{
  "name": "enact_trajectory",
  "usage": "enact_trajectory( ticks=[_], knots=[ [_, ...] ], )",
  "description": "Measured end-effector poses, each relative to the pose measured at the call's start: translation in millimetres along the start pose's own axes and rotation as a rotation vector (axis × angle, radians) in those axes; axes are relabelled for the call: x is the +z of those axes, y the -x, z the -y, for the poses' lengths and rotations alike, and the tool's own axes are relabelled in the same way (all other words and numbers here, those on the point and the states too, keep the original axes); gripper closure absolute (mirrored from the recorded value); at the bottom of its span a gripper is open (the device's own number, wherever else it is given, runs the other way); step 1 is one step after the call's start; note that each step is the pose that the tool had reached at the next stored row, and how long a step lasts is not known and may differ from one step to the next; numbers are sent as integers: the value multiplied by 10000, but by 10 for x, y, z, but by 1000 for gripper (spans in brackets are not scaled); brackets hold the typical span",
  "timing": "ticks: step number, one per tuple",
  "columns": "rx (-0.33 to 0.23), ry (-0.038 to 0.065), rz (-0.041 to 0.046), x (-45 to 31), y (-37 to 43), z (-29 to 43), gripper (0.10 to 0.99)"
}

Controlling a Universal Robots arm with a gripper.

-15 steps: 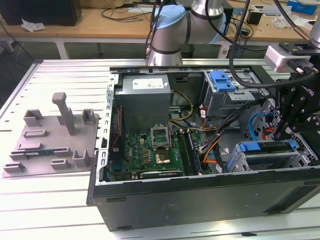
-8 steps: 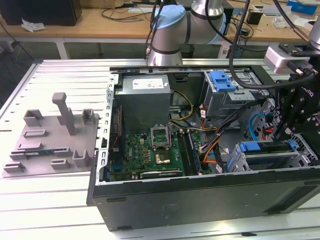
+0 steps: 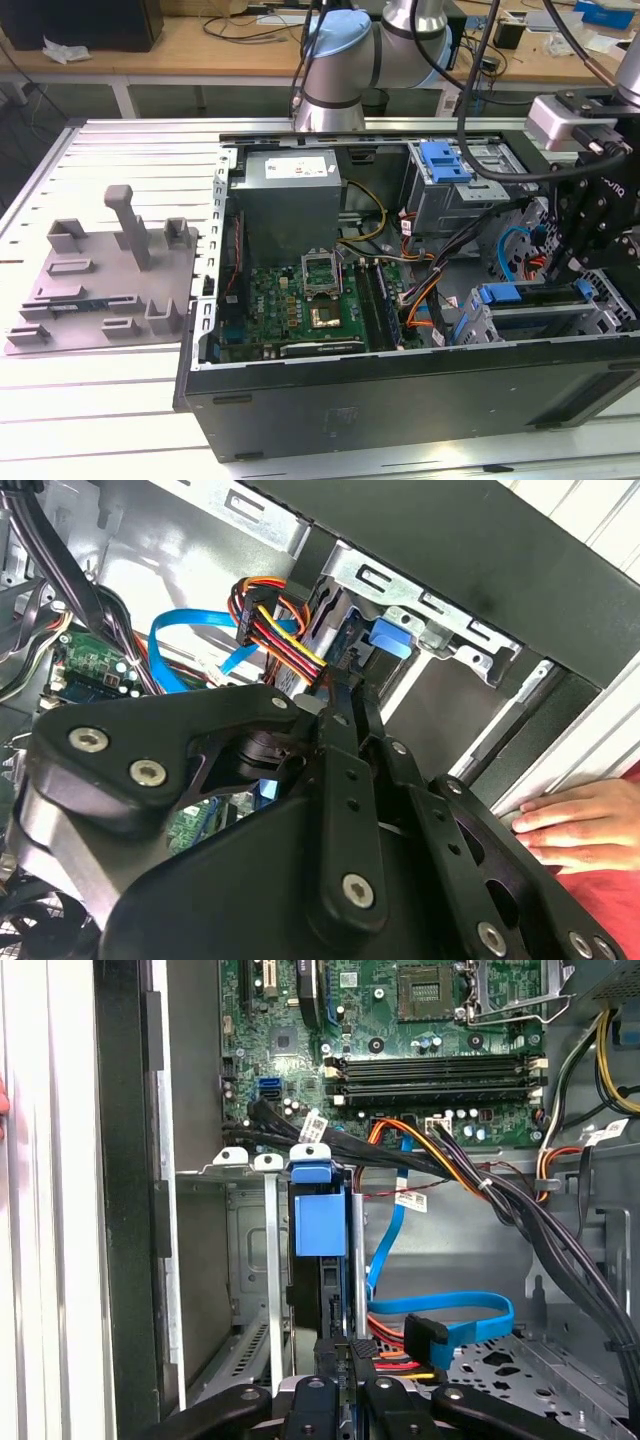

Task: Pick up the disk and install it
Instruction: 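Insert the first disk wire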

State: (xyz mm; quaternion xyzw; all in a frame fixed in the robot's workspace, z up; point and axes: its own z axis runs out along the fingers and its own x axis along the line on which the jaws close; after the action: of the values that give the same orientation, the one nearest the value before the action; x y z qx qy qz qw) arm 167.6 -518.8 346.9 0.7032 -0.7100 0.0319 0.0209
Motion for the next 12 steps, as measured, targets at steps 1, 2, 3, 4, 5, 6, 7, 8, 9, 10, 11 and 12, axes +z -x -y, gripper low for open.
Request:
enact_trajectory(
  ticks=[1, 2, 3, 4, 5, 6, 7, 8, 9, 10, 11, 12],
  knots=[
    [0, 0, 0, 2, 0, 0, 918],
    [0, 1, 0, 5, 0, 0, 918],
    [-1, 1, 0, 9, 1, 0, 918],
    [-1, 0, 1, 13, 1, 0, 918],
    [0, 0, 0, 14, 1, 0, 918],
    [0, 0, 0, 18, 1, 0, 918],
    [0, 1, 1, 21, 2, 0, 918],
    [0, 0, -1, 24, 2, 0, 918],
    [0, 0, 0, 27, 2, 0, 918],
    [0, 1, 0, 31, 2, -1, 918],
    [0, 0, -1, 34, 2, 0, 918],
    [0, 1, -1, 37, 3, -1, 918]
  ],
)
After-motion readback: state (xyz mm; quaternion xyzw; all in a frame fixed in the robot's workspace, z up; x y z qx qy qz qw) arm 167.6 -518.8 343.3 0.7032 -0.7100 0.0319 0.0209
